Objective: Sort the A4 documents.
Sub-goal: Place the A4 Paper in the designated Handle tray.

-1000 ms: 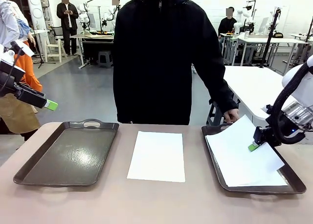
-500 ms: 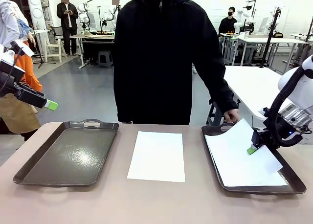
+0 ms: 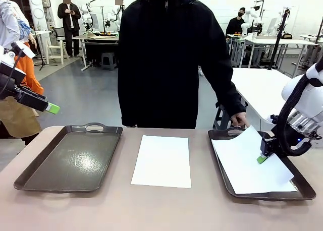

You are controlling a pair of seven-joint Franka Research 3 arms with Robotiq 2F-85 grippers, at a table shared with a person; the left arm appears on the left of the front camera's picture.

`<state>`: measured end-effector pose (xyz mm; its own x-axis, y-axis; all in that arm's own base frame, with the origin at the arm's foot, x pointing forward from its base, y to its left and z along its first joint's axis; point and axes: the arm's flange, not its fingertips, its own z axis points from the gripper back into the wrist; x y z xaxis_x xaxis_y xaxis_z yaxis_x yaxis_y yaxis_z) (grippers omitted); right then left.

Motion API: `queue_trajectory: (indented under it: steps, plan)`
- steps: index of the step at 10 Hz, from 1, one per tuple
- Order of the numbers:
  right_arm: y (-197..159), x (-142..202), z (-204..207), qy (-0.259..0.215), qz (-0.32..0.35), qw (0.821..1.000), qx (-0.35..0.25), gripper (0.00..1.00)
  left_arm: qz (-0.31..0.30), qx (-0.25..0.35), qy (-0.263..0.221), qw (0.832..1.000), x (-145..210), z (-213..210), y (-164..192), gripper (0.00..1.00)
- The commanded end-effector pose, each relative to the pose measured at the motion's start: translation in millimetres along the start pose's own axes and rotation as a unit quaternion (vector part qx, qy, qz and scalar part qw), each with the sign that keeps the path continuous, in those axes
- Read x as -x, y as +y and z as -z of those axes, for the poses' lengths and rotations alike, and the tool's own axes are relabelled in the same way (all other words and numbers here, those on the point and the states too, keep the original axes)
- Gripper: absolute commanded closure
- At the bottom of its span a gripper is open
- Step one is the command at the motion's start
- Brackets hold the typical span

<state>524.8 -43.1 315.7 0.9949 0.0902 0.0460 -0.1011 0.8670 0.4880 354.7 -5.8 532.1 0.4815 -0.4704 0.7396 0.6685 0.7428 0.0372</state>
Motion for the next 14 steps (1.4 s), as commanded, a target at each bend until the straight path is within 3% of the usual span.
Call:
queue_trajectory:
  steps: [1,2,3,4,5,6,7,8,9,10,12,14]
  plan:
    - [3,-1,6,-0.001,0.013,1.000,0.019,0.99,-0.001,0.002,-0.002,1.000,1,1,1,0.00]
    - [4,-1,5,-0.003,0.012,1.000,0.021,0.84,-0.001,0.002,-0.002,1.000,1,1,1,0.00]
    - [5,1,3,-0.004,0.012,1.000,0.025,0.82,-0.001,0.002,-0.002,1.000,1,1,1,0.00]
    - [6,3,0,-0.009,0.013,0.999,0.033,0.67,-0.001,0.002,-0.002,1.000,1,1,1,0.00]
    - [6,5,-3,-0.017,0.020,0.998,0.050,0.64,-0.001,0.002,-0.002,1.000,1,1,1,0.00]
    - [8,7,-6,-0.023,0.023,0.997,0.065,0.49,-0.001,0.002,-0.002,1.000,1,1,1,0.00]
    - [8,10,-10,-0.026,0.026,0.995,0.090,0.46,-0.001,0.002,-0.002,1.000,1,1,1,0.00]
    - [8,12,-14,-0.026,0.031,0.994,0.099,0.30,-0.001,0.002,-0.002,1.000,1,1,1,0.00]
    - [5,13,-17,-0.028,0.041,0.993,0.108,0.27,-0.001,0.002,-0.002,1.000,1,1,1,0.00]
    - [4,15,-20,-0.032,0.046,0.992,0.111,0.12,-0.001,0.002,-0.002,1.000,1,1,1,0.00]
    - [1,17,-24,-0.039,0.051,0.992,0.110,0.00,-0.001,0.002,-0.002,1.000,1,1,1,0.00]
    - [4,16,-27,-0.047,0.053,0.992,0.107,0.00,-0.001,0.002,-0.002,1.000,1,1,1,0.00]
